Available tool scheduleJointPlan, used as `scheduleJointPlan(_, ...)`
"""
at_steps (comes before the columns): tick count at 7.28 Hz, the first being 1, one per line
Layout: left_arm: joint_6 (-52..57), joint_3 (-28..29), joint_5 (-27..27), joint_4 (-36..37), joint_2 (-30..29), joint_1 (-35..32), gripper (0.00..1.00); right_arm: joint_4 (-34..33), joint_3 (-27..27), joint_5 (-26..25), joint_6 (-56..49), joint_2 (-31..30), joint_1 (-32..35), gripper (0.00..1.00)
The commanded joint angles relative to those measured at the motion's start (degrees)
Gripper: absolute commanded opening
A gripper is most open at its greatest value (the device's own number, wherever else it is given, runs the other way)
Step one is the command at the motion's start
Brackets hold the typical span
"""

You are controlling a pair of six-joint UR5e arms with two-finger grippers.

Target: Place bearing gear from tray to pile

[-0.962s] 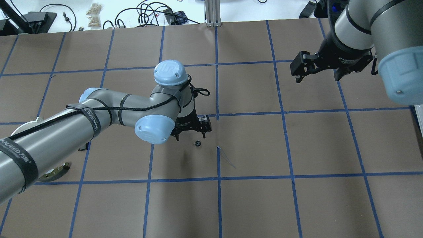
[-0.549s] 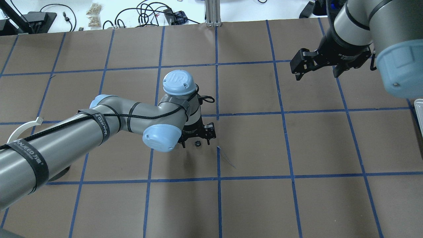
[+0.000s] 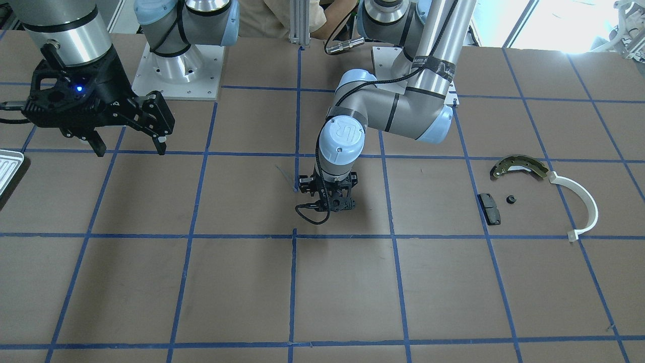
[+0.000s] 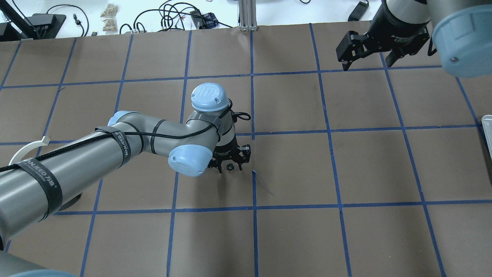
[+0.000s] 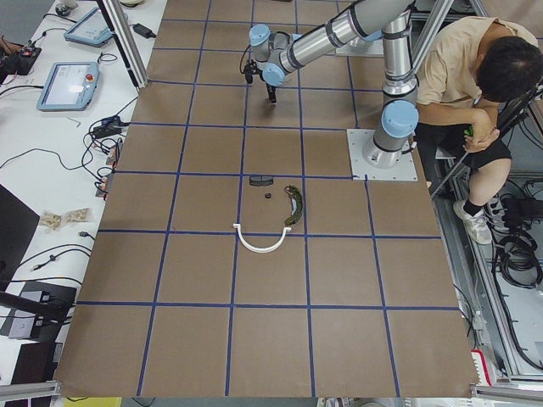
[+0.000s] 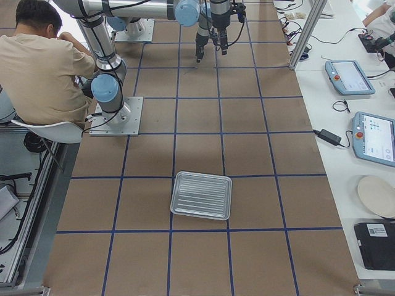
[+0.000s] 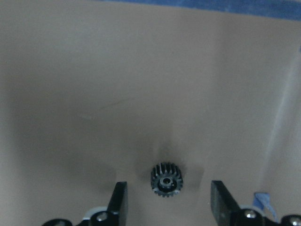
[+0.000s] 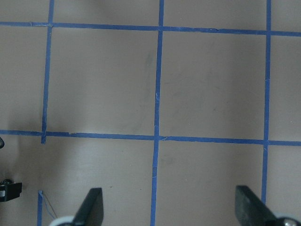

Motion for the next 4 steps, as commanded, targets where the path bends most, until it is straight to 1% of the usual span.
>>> scheduleJointPlan(1,0.37,-0.17,0.11,1.29,-0.37,0.06,0.1,0.1,-0.58,0.08,-0.03,0.43,0.0,1.0)
scheduleJointPlan(2,0.55,0.09,0.37,1.83,-0.2,0.06,0.0,0.1,-0.4,0.08,-0.03,0.34,0.0,1.0)
scheduleJointPlan(4,1.08,2.27,0.55,0.79,1.55,1.63,0.0,0.19,-0.4,0.08,-0.03,0.34,0.0,1.0)
